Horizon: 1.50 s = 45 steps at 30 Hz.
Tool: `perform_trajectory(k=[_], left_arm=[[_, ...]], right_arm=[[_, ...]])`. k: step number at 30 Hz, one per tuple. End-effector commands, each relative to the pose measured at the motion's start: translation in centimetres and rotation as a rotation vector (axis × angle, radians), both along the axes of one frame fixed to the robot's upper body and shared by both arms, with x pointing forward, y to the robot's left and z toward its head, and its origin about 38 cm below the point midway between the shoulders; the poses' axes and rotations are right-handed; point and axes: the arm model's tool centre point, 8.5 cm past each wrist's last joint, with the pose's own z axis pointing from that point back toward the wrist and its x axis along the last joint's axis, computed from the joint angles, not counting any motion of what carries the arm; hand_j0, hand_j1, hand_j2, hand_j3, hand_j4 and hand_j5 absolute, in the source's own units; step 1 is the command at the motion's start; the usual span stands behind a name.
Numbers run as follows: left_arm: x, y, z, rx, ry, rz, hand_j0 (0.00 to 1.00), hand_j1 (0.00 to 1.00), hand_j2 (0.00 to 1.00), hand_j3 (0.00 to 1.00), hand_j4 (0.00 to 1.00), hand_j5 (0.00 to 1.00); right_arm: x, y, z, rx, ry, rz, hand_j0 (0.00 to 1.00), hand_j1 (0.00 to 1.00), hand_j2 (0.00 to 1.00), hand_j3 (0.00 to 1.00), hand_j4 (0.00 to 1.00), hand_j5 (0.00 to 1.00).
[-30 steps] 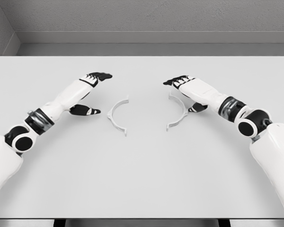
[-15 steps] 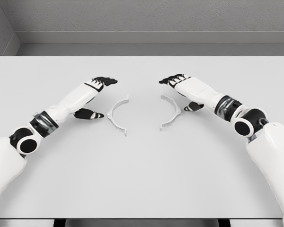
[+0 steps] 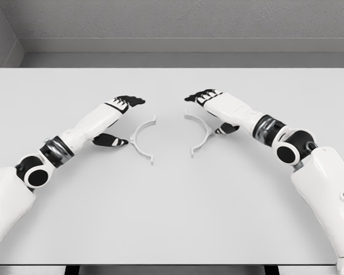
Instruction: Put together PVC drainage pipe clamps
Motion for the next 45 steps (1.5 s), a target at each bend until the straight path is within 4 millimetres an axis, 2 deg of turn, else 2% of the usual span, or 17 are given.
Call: perform_trajectory(k=[1, 5, 14, 28, 32, 34, 35, 37, 40, 41, 44, 45], left_arm=[[0.0, -0.5, 0.0, -0.011, 0.000, -0.004, 1.00, 1.00, 1.00, 1.00, 1.00, 1.00], [0.0, -0.8, -0.1, -0.018, 0.001, -0.007, 1.00, 1.00, 1.00, 1.00, 1.00, 1.00], [-0.2, -1.5, -0.3, -0.025, 0.001, -0.016, 1.00, 1.00, 1.00, 1.00, 1.00, 1.00], [-0.4, -3.3, -0.4, -0.062, 0.004, -0.035, 1.00, 1.00, 1.00, 1.00, 1.00, 1.00], [-0.4, -3.2, -0.4, -0.062, 0.003, -0.034, 1.00, 1.00, 1.00, 1.00, 1.00, 1.00], [-0.3, -2.9, -0.3, -0.062, 0.001, -0.025, 1.00, 1.00, 1.00, 1.00, 1.00, 1.00], [-0.3, -2.6, -0.3, -0.057, 0.000, -0.022, 1.00, 1.00, 1.00, 1.00, 1.00, 1.00], [-0.3, -2.4, -0.3, -0.054, 0.000, -0.021, 1.00, 1.00, 1.00, 1.00, 1.00, 1.00], [-0.2, -2.2, -0.3, -0.049, 0.002, -0.016, 1.00, 1.00, 1.00, 1.00, 1.00, 1.00], [-0.1, -2.2, -0.3, -0.049, 0.001, -0.015, 1.00, 1.00, 1.00, 1.00, 1.00, 1.00], [-0.1, -2.2, -0.3, -0.049, 0.001, -0.014, 1.00, 1.00, 1.00, 1.00, 1.00, 1.00], [-0.1, -2.2, -0.3, -0.048, 0.002, -0.014, 1.00, 1.00, 1.00, 1.00, 1.00, 1.00]], right_arm=[[0.0, 0.2, -0.1, 0.004, 0.002, 0.000, 1.00, 1.00, 1.00, 1.00, 1.00, 1.00], [0.5, 0.0, 0.4, 0.002, -0.002, -0.023, 1.00, 1.00, 1.00, 1.00, 1.00, 1.00], [0.5, 0.4, -0.1, -0.002, 0.013, -0.021, 1.00, 1.00, 1.00, 1.00, 1.00, 1.00], [0.5, 2.8, 0.1, 0.004, 0.008, 0.013, 1.00, 1.00, 1.00, 1.00, 1.00, 1.00], [0.6, 2.5, 0.3, 0.005, 0.003, 0.006, 1.00, 1.00, 1.00, 1.00, 1.00, 1.00], [1.0, 1.6, 0.9, 0.007, -0.009, -0.014, 1.00, 1.00, 1.00, 1.00, 1.00, 1.00], [1.4, -0.7, 2.1, 0.022, -0.036, -0.065, 1.00, 1.00, 1.00, 1.00, 1.00, 1.00], [1.3, -3.2, 4.7, 0.033, -0.106, -0.105, 1.00, 1.00, 1.00, 1.00, 1.00, 1.00], [-2.1, -5.9, 7.0, 0.100, -0.201, -0.143, 1.00, 1.00, 1.00, 1.00, 1.00, 1.00], [-3.0, -7.8, 7.7, 0.118, -0.237, -0.167, 1.00, 1.00, 1.00, 1.00, 1.00, 1.00], [-5.5, -12.9, 7.8, 0.154, -0.306, -0.201, 1.00, 1.00, 1.00, 1.00, 1.00, 1.00], [-6.2, -13.6, 7.8, 0.163, -0.324, -0.200, 1.00, 1.00, 1.00, 1.00, 1.00, 1.00]])
